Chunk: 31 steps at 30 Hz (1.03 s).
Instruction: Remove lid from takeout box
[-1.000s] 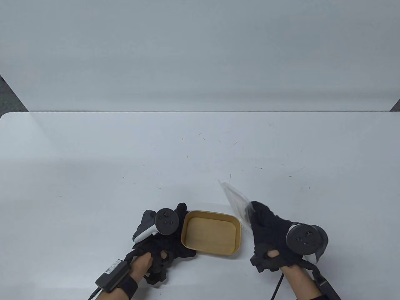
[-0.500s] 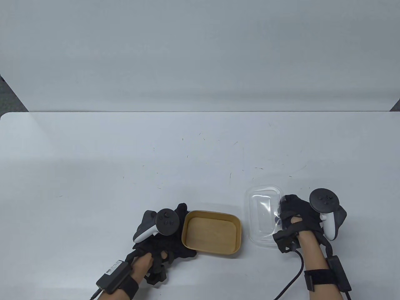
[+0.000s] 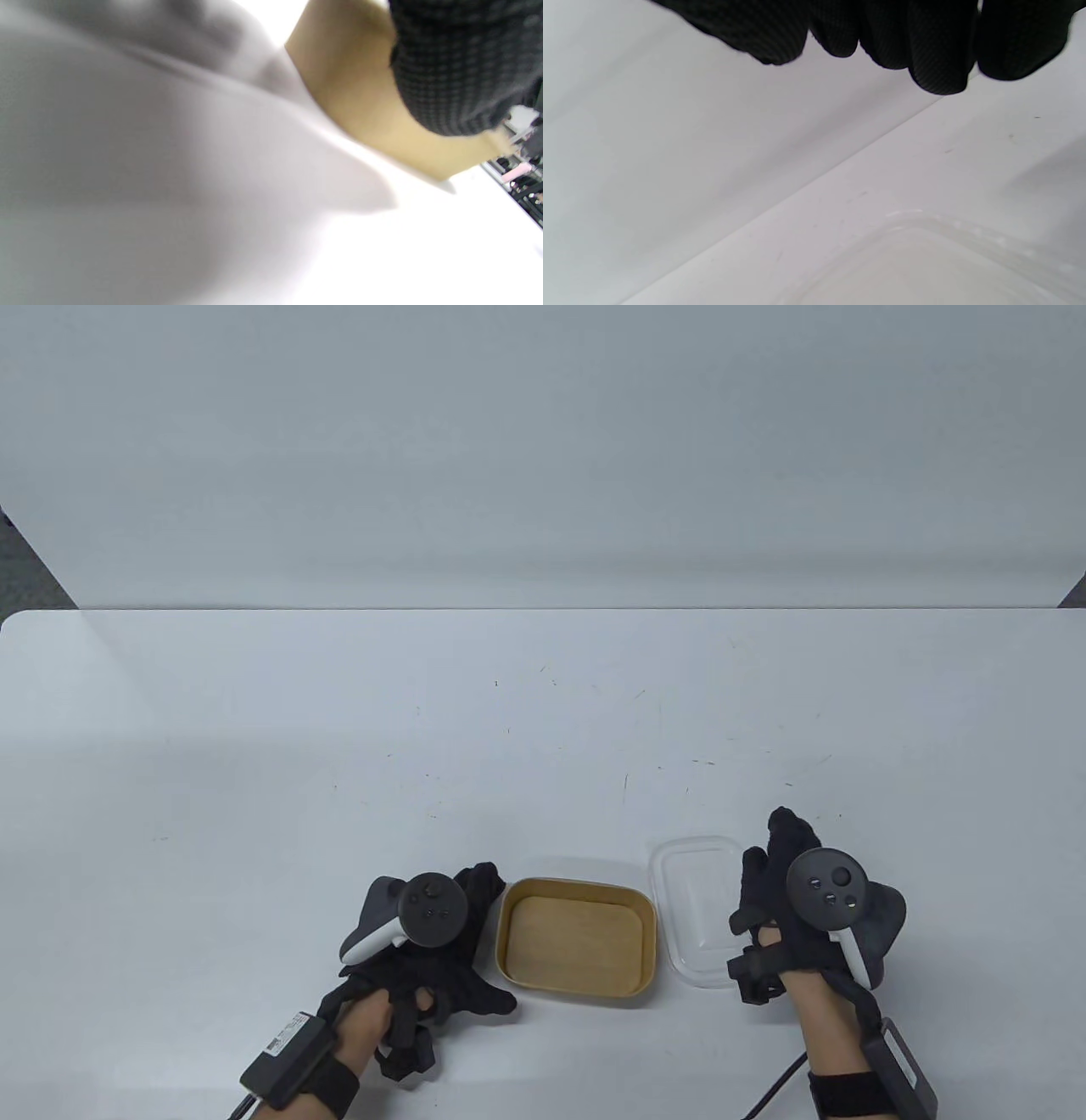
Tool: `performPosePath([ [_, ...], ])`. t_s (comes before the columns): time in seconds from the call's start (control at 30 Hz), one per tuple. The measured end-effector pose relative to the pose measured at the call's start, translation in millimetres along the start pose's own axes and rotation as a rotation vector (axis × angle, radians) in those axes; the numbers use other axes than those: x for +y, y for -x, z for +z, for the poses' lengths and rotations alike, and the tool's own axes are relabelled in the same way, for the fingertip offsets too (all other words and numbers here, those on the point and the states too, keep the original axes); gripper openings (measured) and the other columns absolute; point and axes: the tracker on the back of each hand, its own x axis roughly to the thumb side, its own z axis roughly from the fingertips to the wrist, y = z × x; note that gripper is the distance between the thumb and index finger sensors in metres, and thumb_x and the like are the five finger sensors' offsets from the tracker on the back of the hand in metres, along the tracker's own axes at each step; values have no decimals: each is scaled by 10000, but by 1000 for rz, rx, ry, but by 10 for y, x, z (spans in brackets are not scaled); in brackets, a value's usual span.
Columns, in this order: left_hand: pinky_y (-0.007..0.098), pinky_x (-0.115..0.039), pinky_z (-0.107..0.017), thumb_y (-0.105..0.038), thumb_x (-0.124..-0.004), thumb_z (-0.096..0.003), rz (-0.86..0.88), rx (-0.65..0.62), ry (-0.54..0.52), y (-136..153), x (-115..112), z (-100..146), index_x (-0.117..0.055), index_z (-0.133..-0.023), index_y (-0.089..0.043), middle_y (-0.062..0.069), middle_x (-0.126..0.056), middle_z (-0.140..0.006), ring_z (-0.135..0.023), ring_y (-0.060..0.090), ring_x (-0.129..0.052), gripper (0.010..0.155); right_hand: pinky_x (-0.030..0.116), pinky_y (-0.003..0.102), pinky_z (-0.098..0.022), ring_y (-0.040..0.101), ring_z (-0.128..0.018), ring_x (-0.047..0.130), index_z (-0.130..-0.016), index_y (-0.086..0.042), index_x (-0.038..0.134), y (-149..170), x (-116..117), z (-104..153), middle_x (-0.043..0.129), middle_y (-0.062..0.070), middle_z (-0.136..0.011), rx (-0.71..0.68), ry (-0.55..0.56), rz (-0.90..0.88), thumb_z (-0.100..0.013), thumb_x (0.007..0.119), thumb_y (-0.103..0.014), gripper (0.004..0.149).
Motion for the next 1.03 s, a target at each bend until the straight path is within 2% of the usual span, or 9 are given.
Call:
performPosePath([
  [0.1,757,-218,-753,-675,-831,-345,209,-59,-165,146,312,240,84,-1027,-155,172,-219,-1214,-1174,468,-227,1254,696,729,-557,598,-832,722,-1022,10,520,-128,-137,86,541,328,-1024,-130,99,56,-478,764,-281,664],
  [0.17,752,-402,-771,-585,-787,-420,377,-49,-371,211,504,430,-98,-1098,-149,235,-358,-1190,-1138,520,-449,1061,600,768,-607,607,-893,622,-1046,-15,477,-273,-204,180,453,319,-1060,-281,168,195,-482,763,-290,689],
  [0.2,748,-460,-756,-538,-792,-429,406,-48,-534,210,596,550,-256,-1124,-141,255,-460,-1169,-1099,537,-542,963,491,807,-632,610,-935,530,-1061,-37,447,-377,-233,251,383,310,-1084,-392,187,273,-483,768,-305,714],
  [0.27,747,-492,-741,-515,-792,-434,220,-35,-738,102,696,723,-433,-1120,-137,259,-556,-1144,-1062,543,-616,862,347,846,-641,599,-987,368,-1088,-85,388,-533,-263,375,265,276,-1118,-521,231,355,-484,774,-362,769],
  [0.3,746,-477,-749,-518,-789,-432,16,-9,-795,3,715,785,-439,-1120,-145,247,-549,-1149,-1072,533,-605,857,300,856,-638,592,-999,305,-1099,-117,352,-607,-257,434,227,259,-1128,-586,227,370,-484,767,-400,795],
  [0.4,750,-391,-769,-549,-767,-439,-482,65,-779,-231,641,794,-401,-1135,-182,222,-432,-1191,-1125,514,-481,868,239,871,-626,581,-1011,196,-1115,-196,244,-717,-139,539,125,218,-1145,-689,143,429,-487,735,-482,847],
  [0.47,746,-377,-777,-563,-762,-435,-589,70,-751,-296,575,752,-396,-1139,-200,207,-409,-1203,-1140,497,-462,873,242,872,-625,577,-1013,183,-1118,-212,233,-730,-52,558,110,206,-1149,-719,89,476,-486,721,-505,850],
  [0.7,757,-336,-776,-552,-772,-426,-558,79,-661,-241,495,636,-426,-1135,-205,209,-385,-1207,-1147,501,-428,862,316,862,-629,578,-1010,292,-1112,-160,352,-608,120,466,228,247,-1144,-634,-26,528,-479,736,-461,799],
  [1.03,761,-320,-772,-557,-769,-425,-553,136,-615,-124,501,590,-406,-1139,-210,212,-361,-1210,-1150,504,-404,873,368,850,-630,587,-999,351,-1102,-128,420,-589,131,447,283,265,-1137,-604,-35,516,-485,733,-432,756],
])
